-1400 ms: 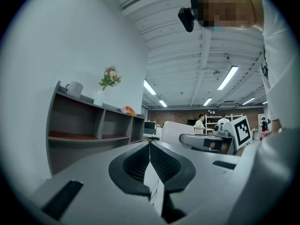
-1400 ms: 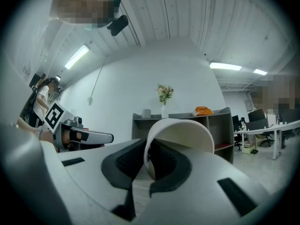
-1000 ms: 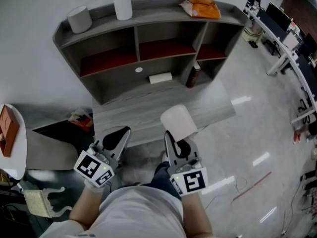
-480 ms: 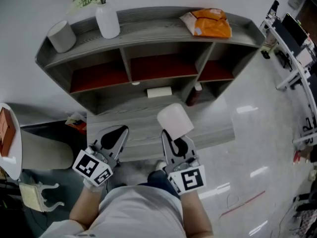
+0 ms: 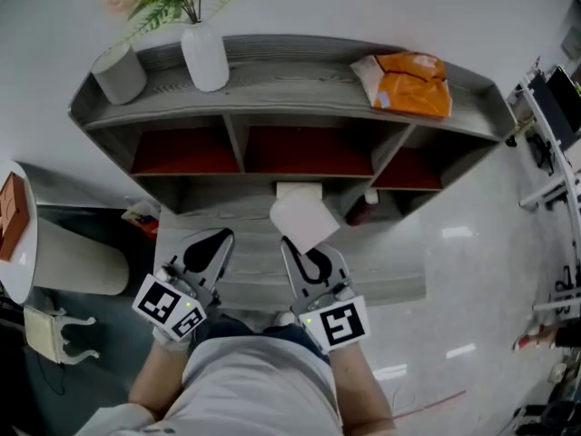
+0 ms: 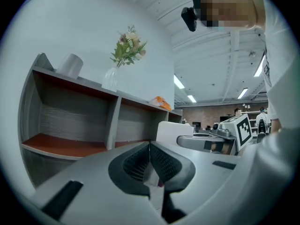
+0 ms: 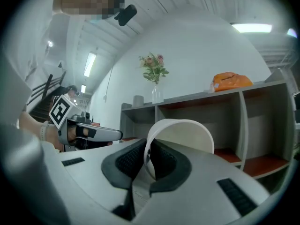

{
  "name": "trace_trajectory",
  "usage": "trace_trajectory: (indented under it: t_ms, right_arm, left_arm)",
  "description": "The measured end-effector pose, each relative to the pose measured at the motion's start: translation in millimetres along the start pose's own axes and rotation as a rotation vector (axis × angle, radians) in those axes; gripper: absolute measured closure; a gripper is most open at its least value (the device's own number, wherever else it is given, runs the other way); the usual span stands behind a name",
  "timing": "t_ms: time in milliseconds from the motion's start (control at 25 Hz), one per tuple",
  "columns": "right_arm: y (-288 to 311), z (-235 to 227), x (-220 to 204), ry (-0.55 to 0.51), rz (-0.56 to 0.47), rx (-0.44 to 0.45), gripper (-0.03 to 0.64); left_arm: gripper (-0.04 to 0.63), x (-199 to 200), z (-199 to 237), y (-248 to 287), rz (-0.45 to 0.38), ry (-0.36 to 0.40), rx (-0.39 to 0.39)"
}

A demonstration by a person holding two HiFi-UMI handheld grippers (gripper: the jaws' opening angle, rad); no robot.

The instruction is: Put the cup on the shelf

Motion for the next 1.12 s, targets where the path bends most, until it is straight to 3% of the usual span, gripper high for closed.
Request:
trace_trajectory:
  t_ms: [280, 560, 680, 840, 1120]
  right_arm:
    - [45.6, 24.4, 2.6, -0.068, 0.052, 0.105, 0.580]
    - [95.8, 79.4, -10.3, -0.254, 0.190, 0.187, 0.580]
    - [118.9, 101.1, -15.4, -0.273, 0.232, 0.211, 0.580]
    - [147.3, 122.1, -20.5, -0.293, 0.279, 0.225, 0.578]
    - [187.0, 128.1, -36.4, -0.423, 0.398, 0.185, 0.578]
  left_arm:
    - [0.578, 3.8, 26.6, -21.6, -0.012, -0.011, 0.086]
    - [0.578, 4.0, 66.1, -62.9, -0.015, -0.021, 0.137]
    - [0.578, 6.0, 83.7, -79.3, -0.019, -0.028, 0.155]
    - [0.577, 6.5, 104.0, -99.8, -0.031, -0.040, 0.170]
    - [0.577, -3.2, 127.6, -119.8, -0.041, -0.078, 0.161]
Point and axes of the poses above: the fingertips, and each gripper's own axes: y forward along the fingers, z to its left, x out of its top, the point moved 2 cm from there along -y, backward along the fingers, and after that the axes turned 11 degrees about -x, right-handed, at the moved point
